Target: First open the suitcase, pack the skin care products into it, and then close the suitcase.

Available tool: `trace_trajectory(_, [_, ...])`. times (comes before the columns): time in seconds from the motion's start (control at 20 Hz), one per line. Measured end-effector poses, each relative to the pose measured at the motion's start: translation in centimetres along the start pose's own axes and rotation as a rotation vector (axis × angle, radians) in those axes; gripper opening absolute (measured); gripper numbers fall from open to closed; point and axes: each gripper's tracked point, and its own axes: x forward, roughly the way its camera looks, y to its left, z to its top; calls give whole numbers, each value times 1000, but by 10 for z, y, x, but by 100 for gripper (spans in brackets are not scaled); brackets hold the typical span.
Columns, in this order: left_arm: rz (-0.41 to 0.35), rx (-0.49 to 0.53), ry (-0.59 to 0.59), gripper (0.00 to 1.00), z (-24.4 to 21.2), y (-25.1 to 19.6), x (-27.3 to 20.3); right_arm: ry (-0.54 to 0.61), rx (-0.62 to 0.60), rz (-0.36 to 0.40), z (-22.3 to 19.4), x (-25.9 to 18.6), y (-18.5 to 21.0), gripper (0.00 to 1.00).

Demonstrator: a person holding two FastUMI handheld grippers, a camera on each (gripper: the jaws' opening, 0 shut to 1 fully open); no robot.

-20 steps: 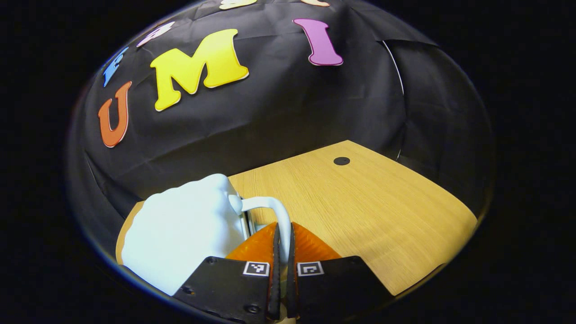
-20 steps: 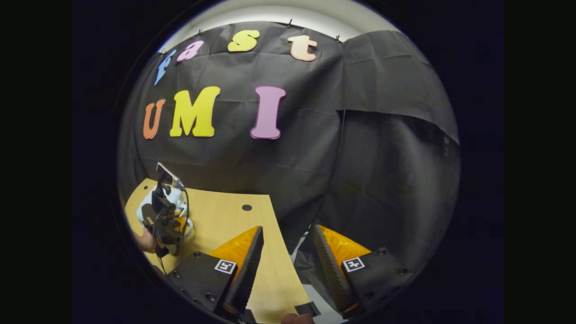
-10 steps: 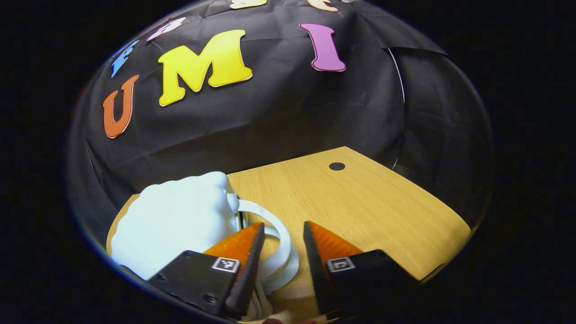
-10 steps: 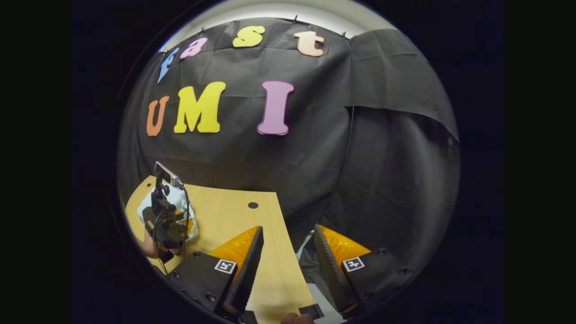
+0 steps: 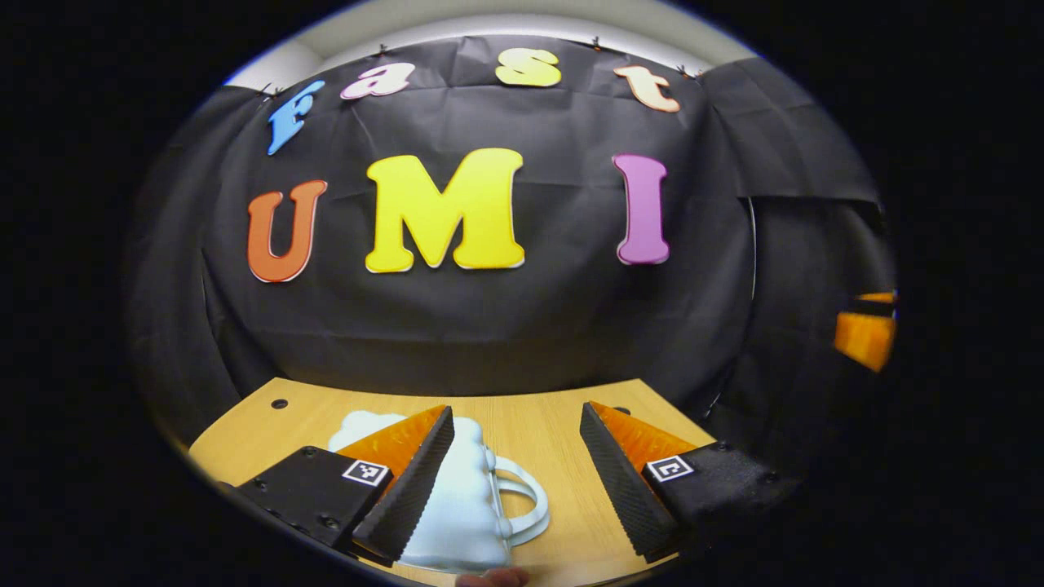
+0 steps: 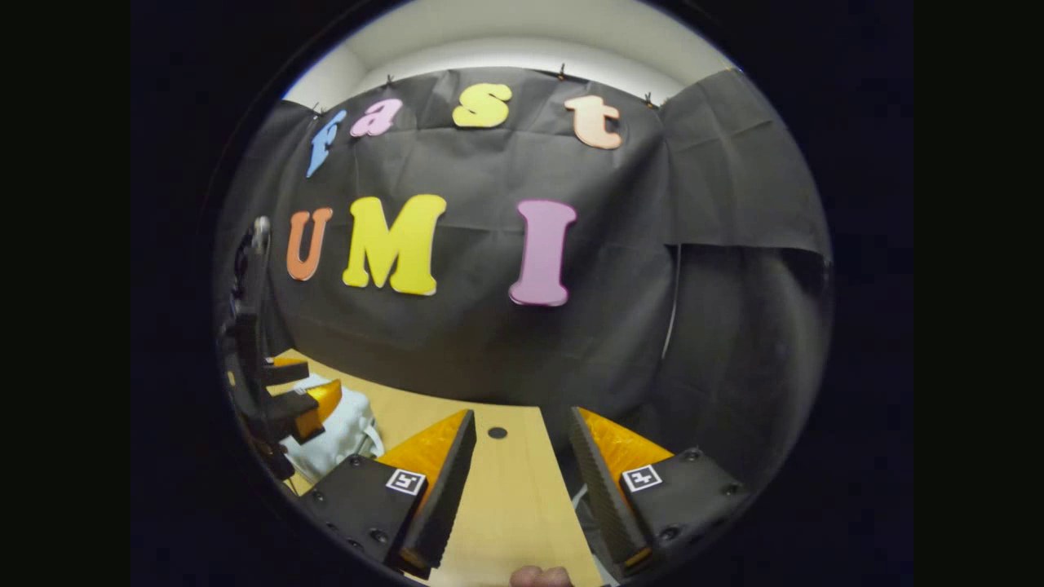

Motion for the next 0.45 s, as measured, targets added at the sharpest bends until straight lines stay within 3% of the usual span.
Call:
trace_trajectory(0.25, [79,16,-113,98,68,35,-38,-119,46,89,45,12,58,76])
trace_trajectory(0.45, [107,-1,-140,98,76,40,-51,-160,78,91,56,10,74,77])
